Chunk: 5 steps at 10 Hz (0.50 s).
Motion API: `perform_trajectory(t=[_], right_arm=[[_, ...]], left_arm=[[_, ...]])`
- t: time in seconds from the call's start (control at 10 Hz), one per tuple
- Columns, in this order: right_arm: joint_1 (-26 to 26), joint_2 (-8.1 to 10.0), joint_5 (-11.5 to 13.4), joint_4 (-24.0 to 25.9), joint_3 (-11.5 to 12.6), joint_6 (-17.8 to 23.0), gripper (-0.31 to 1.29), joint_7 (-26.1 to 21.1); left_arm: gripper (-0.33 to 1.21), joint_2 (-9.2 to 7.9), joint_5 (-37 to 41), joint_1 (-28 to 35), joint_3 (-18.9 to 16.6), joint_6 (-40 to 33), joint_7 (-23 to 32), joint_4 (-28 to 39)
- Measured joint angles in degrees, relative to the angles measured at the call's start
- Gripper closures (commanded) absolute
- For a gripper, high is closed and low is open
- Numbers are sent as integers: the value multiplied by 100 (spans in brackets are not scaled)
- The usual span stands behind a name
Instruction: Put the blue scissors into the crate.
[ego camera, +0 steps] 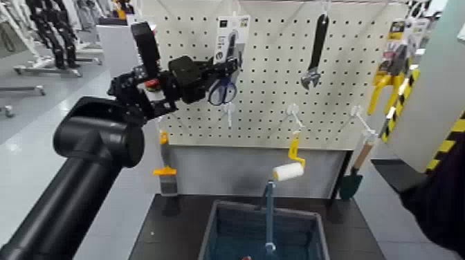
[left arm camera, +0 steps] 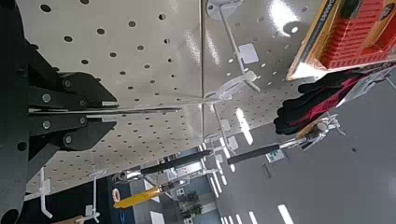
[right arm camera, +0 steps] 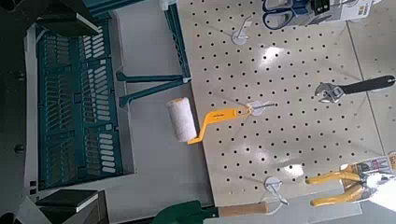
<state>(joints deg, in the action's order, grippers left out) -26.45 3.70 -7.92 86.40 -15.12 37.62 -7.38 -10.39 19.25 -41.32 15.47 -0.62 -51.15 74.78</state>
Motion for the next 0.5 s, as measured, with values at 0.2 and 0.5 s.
perform_trajectory(t=[0.2, 0.5], right_arm=[[0, 3, 0, 0, 0, 0, 8, 0], [0, 4, -8, -7, 0, 0, 8, 0]], left_arm=[[115, -22, 31, -3, -19, -26, 0, 244], [115, -57, 58, 120, -19, 191, 36, 930]])
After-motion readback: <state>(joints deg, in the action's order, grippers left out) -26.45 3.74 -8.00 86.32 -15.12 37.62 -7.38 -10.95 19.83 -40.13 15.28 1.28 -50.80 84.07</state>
